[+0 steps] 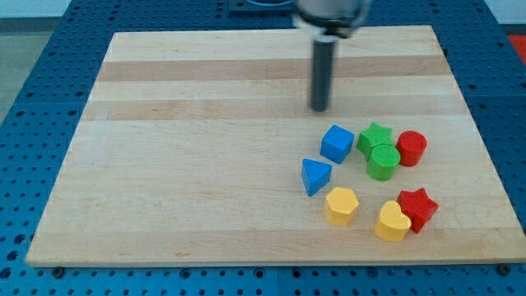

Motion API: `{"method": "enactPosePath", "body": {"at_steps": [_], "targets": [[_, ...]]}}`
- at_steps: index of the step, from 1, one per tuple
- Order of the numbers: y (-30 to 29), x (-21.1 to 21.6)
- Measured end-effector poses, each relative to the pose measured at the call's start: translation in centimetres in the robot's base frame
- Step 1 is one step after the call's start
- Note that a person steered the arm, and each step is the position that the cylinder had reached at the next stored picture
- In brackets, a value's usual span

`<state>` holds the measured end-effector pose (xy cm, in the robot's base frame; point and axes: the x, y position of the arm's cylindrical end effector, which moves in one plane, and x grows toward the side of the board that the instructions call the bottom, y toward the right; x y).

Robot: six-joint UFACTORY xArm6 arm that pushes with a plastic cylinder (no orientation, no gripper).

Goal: Move the red circle to the top left of the green star

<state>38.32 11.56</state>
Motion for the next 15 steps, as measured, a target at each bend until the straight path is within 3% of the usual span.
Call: {"method": "enactPosePath", "body": {"at_steps": [1, 2, 3, 4, 5, 6, 9, 10, 12, 13, 15], "targets": [[9.5, 1.0], [11.3, 6.9], [10.0, 10.5], [6.0, 10.8], [0.4, 9.6], [0.0, 8.2], [11.7, 8.2], [13.2, 6.4], [1.0, 2.5], [-1.5, 2.1], [4.8, 3.6]]}}
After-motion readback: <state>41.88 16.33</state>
